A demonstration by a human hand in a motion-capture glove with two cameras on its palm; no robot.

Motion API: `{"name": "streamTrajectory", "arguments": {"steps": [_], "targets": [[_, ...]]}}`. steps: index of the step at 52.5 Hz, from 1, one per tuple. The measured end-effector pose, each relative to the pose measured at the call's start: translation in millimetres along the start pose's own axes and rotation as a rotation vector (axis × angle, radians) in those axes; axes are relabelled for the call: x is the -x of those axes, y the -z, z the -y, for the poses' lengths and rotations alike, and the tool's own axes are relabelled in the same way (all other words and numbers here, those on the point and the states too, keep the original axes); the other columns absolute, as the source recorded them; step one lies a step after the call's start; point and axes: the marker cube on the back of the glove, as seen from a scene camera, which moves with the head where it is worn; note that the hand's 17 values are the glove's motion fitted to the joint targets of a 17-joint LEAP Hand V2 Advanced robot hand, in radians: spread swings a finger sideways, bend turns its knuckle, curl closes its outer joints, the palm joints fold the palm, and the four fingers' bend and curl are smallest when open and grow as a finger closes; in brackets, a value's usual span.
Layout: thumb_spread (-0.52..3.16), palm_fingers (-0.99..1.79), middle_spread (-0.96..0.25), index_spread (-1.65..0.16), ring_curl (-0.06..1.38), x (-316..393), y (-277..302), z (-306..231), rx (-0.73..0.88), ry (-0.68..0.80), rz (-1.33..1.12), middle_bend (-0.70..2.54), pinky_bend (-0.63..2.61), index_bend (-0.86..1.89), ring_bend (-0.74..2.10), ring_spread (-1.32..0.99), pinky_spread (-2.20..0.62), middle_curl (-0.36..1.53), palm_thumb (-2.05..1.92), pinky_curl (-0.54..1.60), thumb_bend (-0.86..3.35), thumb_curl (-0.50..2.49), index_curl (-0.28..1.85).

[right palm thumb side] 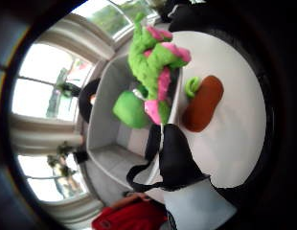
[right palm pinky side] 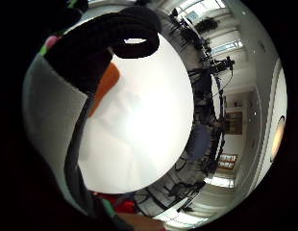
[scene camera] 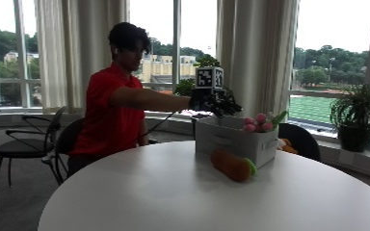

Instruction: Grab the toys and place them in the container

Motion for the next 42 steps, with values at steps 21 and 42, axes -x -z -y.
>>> {"name": "streamTrajectory", "arguments": {"steps": [21, 42], "targets": [[1.26, 0.0, -0.2, -0.44, 0.28, -34.7, -77.7, 14.1, 0.114, -0.073, 0.019, 0.18, 1.19, 0.18, 0.66, -0.23, 0.02, 0.39, 0.05, 0.3, -0.02, 0.45, 0.36], [1.25, -0.04, -0.16, -0.44, 0.26, -20.7, -139.9, 34.1, 0.202, -0.087, 0.048, 0.16, 1.17, 0.19, 0.59, -0.18, 0.05, 0.35, 0.04, 0.31, -0.02, 0.42, 0.37]]}}
